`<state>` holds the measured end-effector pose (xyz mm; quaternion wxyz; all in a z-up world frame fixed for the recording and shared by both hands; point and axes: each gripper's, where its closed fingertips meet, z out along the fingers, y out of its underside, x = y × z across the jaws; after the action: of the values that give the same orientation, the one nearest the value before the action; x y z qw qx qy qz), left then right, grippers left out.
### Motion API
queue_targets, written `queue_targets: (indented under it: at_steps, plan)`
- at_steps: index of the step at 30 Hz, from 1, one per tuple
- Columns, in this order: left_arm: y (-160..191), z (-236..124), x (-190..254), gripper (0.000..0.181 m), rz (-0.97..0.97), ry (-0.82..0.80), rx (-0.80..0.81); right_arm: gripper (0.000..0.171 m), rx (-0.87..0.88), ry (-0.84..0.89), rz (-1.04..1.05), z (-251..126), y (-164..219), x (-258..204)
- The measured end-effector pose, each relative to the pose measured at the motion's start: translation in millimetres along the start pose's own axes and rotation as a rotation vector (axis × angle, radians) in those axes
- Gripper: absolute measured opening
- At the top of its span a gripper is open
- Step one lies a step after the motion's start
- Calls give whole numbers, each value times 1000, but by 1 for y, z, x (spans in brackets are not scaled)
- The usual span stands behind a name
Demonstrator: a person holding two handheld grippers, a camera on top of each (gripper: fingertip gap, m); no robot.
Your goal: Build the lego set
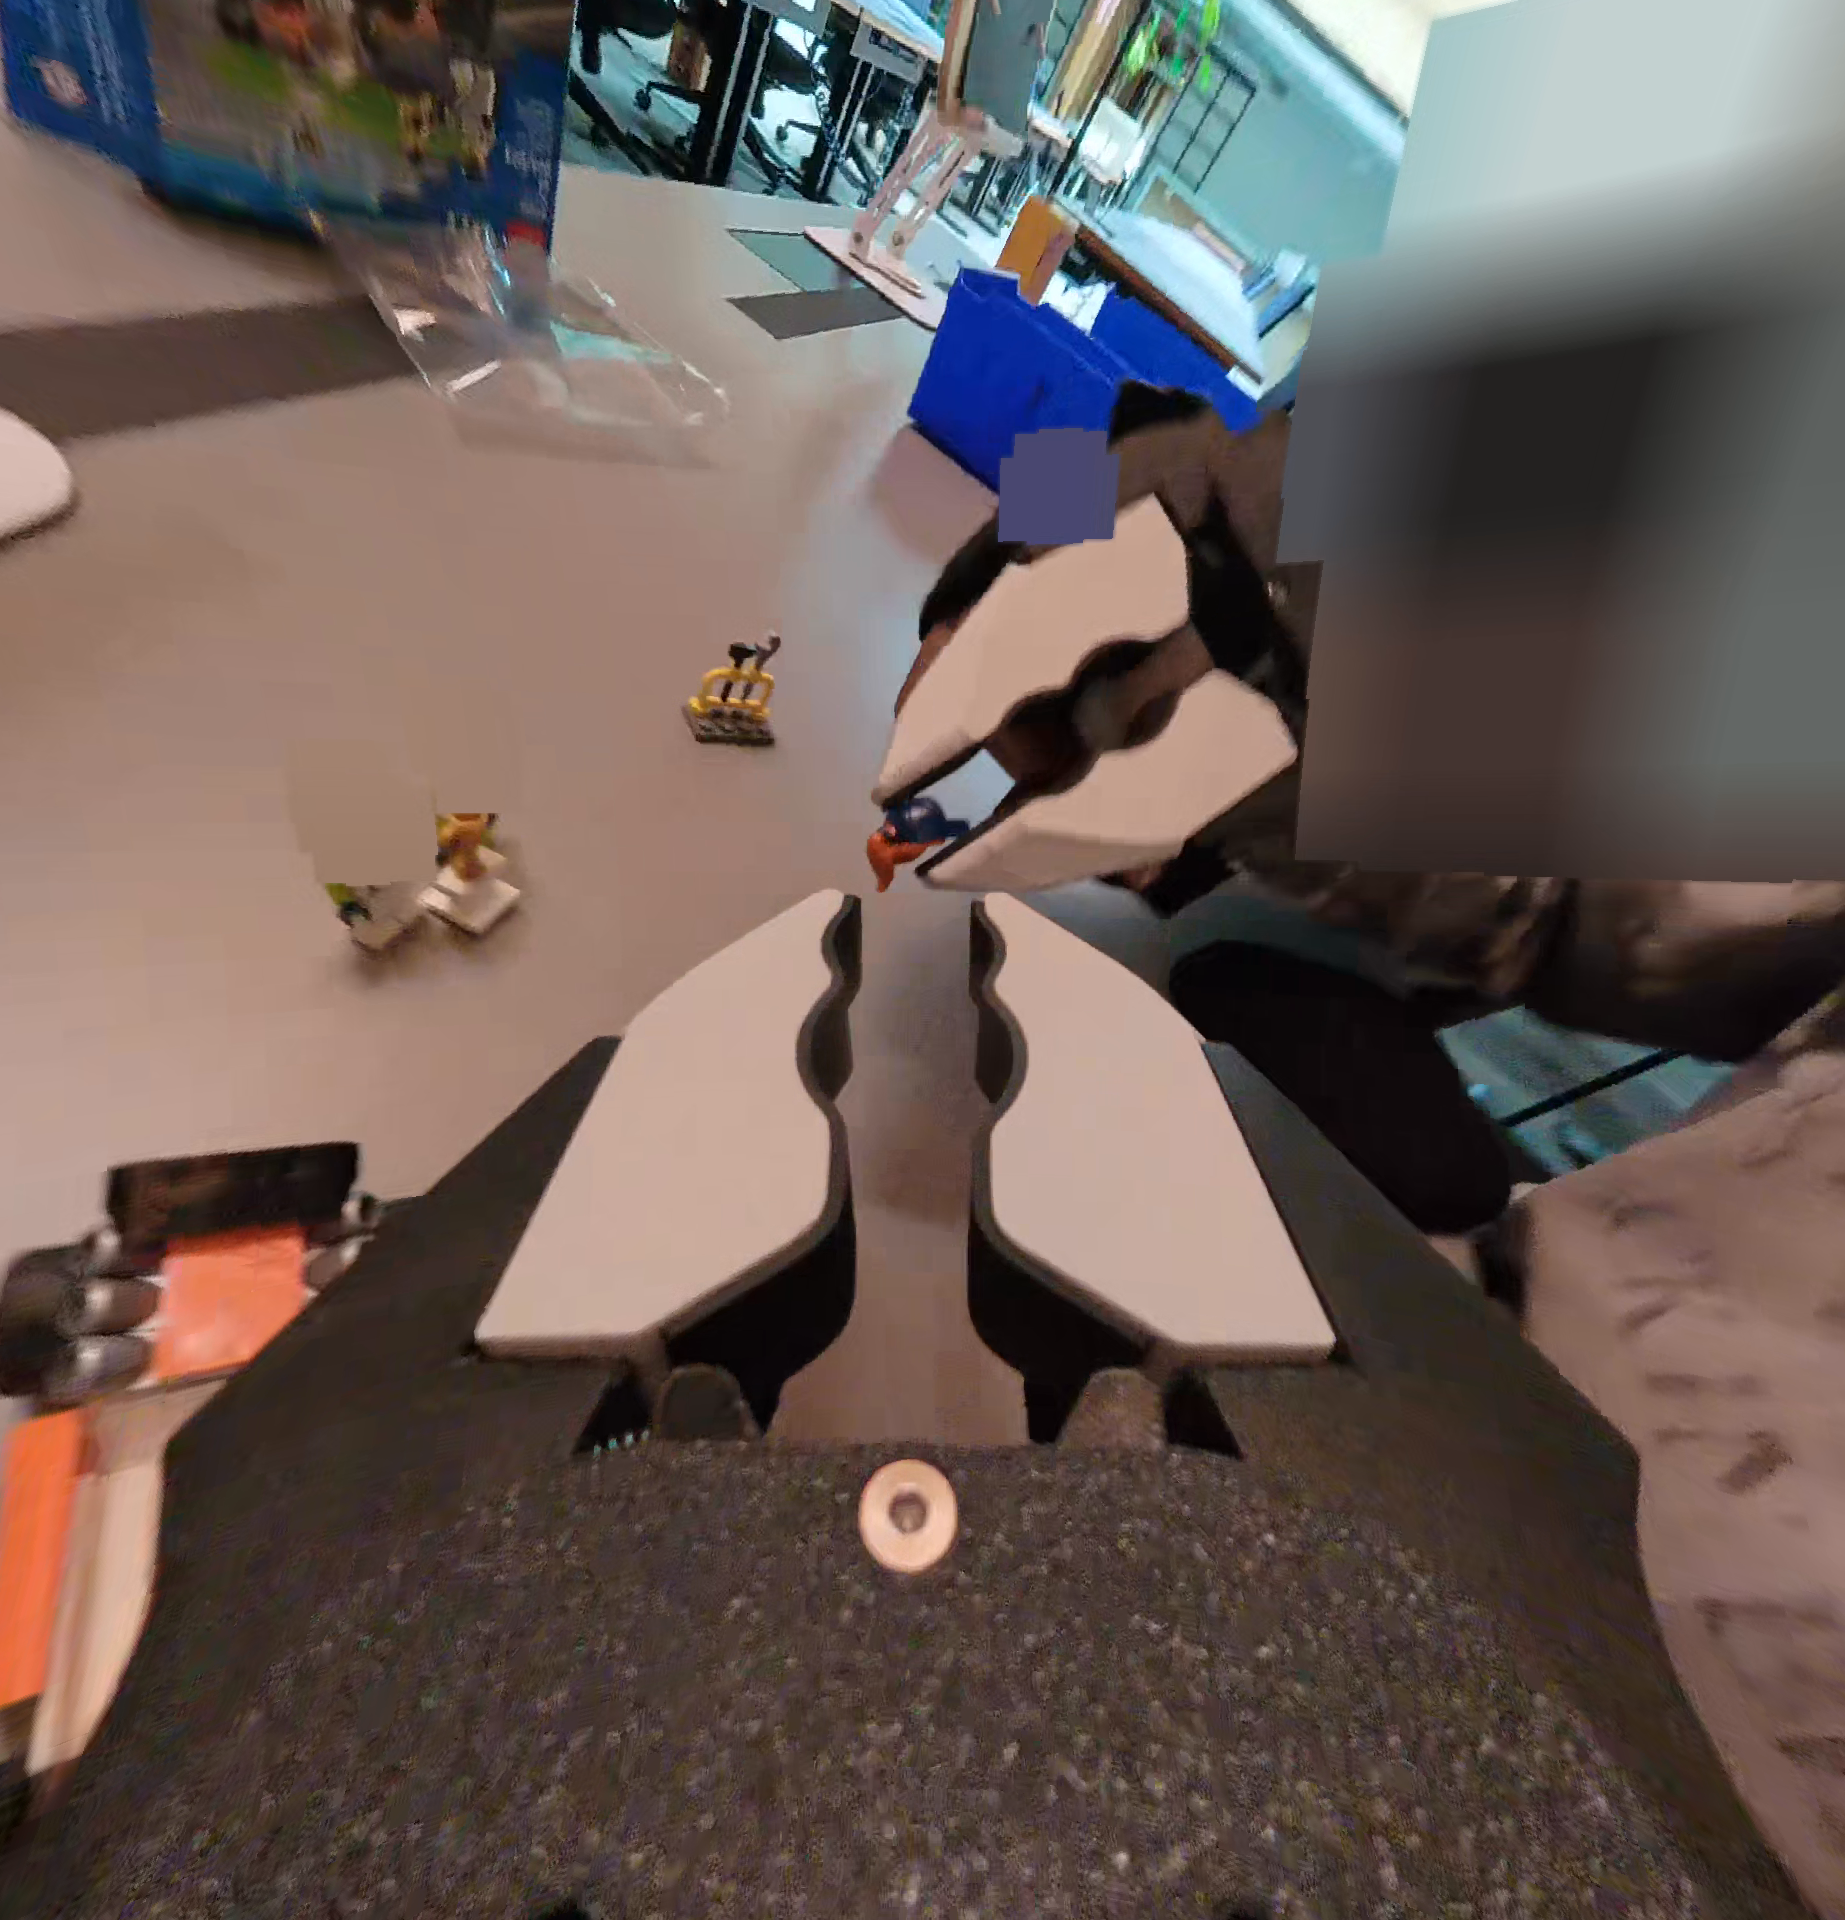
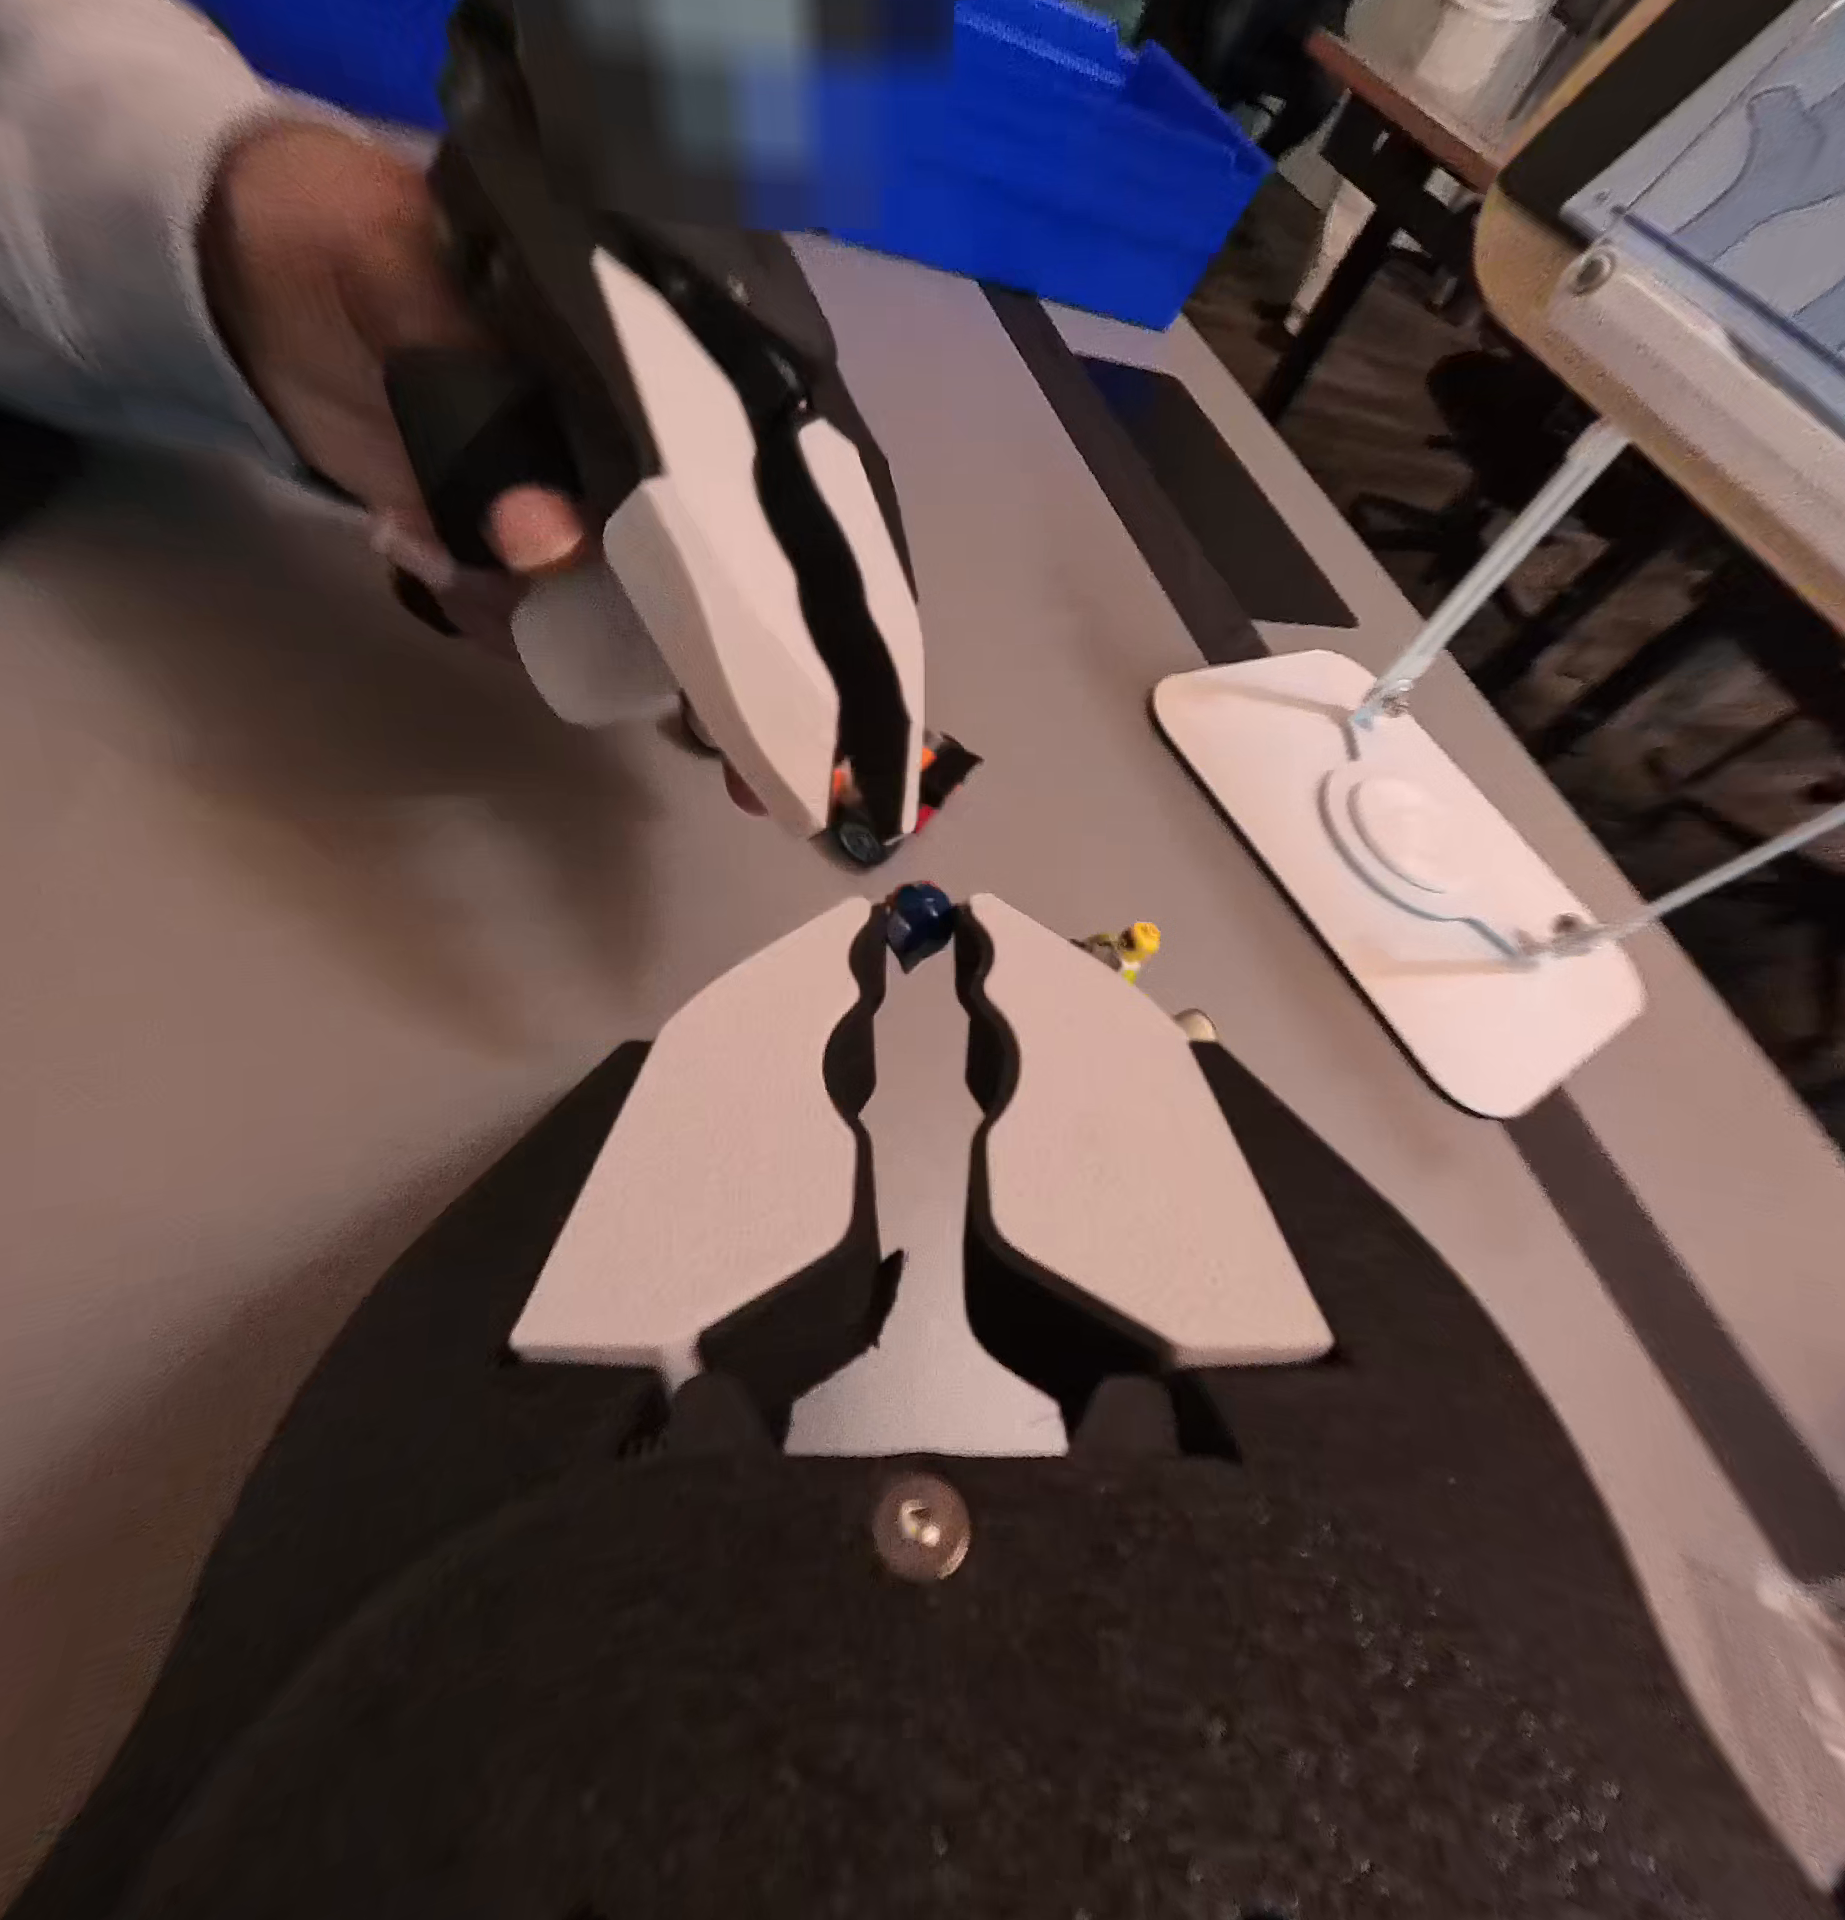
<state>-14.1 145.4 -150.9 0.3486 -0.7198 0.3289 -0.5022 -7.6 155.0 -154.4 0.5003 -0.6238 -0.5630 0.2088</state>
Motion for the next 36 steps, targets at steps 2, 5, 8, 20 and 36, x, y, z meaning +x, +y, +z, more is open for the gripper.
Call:
queue_targets:
  at_steps: [2, 5, 8, 20, 36]
  plan:
    - [3, 3, -4, 22, -60, -2, -11, 11, -54, 50, -85, 5, 6, -3]
    - [10, 8, -10, 27, -82, -36, -41, 11, -120, 94, -186, 12, 14, -7]
    - [17, 11, -12, 25, -120, -55, -74, 11, -160, 127, -231, 15, 18, -8]
    - [20, 15, -7, 28, -263, 48, -67, 10, -202, 246, -497, 11, 17, -16]
    - [24, 11, 5, 17, -29, 145, -152, 17, -97, 158, -353, 6, 10, -26]
